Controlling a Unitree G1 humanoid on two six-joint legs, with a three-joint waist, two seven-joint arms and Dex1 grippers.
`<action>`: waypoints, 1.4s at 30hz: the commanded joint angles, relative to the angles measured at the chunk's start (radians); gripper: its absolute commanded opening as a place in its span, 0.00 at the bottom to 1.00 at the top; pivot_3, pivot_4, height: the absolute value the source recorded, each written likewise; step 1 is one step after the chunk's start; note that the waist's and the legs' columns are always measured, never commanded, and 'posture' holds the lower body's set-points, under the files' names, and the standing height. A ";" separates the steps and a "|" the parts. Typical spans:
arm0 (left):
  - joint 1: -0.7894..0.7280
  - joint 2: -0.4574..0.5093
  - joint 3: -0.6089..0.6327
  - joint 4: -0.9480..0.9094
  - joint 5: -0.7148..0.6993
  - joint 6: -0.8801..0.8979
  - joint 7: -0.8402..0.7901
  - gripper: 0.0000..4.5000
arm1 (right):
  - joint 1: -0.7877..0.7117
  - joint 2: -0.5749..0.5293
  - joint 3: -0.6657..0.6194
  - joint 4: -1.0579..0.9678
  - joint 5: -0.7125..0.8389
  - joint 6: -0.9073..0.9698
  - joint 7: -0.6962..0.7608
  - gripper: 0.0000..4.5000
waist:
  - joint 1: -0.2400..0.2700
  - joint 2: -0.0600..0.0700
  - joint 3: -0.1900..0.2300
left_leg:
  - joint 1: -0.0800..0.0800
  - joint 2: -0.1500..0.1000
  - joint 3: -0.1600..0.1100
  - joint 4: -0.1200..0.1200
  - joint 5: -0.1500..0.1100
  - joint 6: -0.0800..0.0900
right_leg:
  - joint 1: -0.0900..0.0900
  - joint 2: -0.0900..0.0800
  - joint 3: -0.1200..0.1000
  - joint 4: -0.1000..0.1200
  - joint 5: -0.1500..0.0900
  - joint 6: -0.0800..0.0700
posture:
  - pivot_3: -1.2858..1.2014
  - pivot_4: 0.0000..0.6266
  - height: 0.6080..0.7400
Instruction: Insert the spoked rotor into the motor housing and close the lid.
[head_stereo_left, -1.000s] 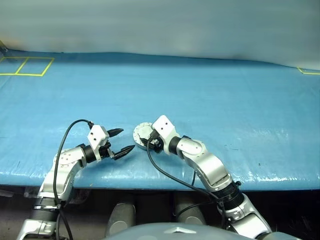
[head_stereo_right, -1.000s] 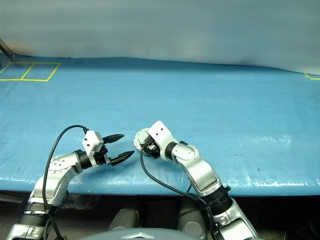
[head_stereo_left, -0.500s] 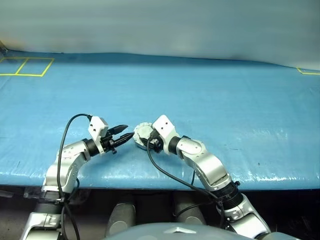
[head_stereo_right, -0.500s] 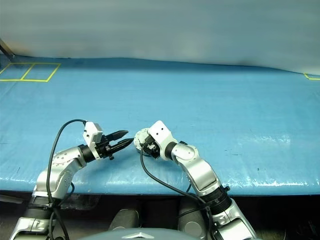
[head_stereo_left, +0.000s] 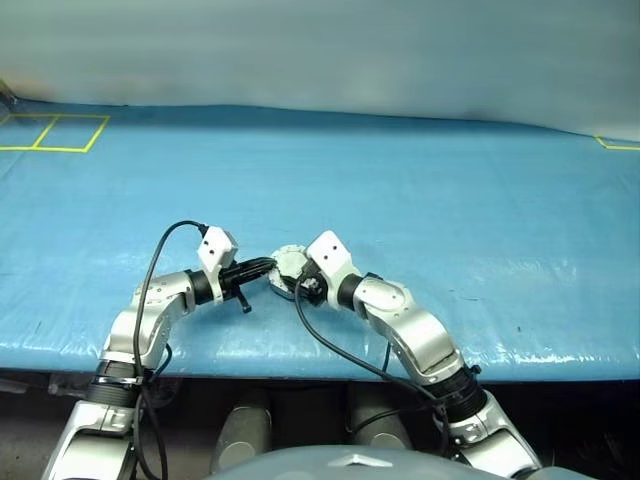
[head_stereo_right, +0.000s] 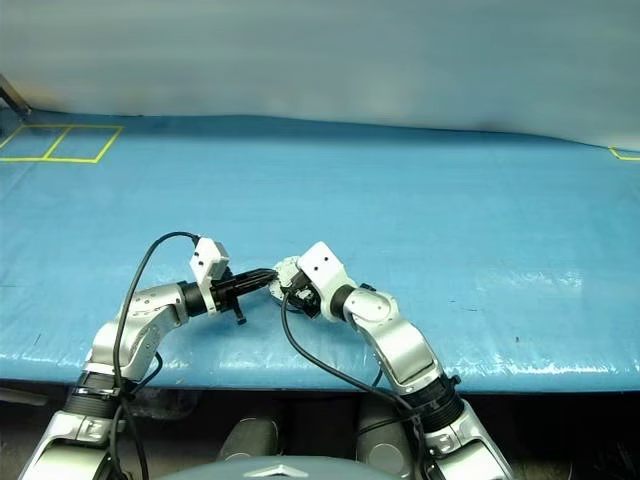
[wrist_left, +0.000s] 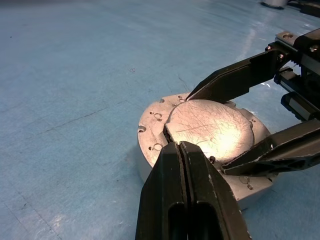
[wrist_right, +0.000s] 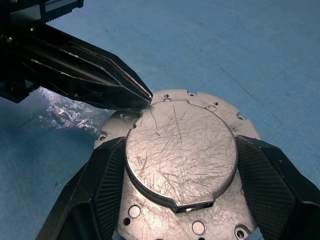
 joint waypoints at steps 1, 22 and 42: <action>-0.003 -0.001 -0.014 0.012 0.018 -0.007 -0.010 0.01 | 0.024 -0.014 -0.014 0.033 -0.018 0.028 -0.021 0.68 | 0.003 0.000 0.000 | 0.000 0.000 0.000 0.000 0.000 0.000 | 0.000 0.000 0.000 0.000 0.000 0.000 | 0.52 0.24 1.00; 0.048 -0.015 -0.036 -0.003 0.050 -0.061 -0.001 0.00 | 0.016 -0.016 -0.060 -0.094 0.044 0.057 0.009 0.99 | 0.017 0.000 0.000 | -0.001 0.000 0.000 -0.001 0.000 0.000 | 0.000 0.000 0.000 -0.002 0.000 0.000 | 0.52 0.24 1.00; 0.067 -0.024 -0.031 0.009 0.050 -0.108 -0.006 0.00 | 0.106 0.150 -0.450 -0.195 0.430 0.405 -0.030 0.99 | 0.017 0.001 0.000 | -0.002 0.000 0.000 -0.002 0.000 0.000 | -0.002 -0.001 0.000 -0.002 0.000 0.000 | 0.52 0.24 1.00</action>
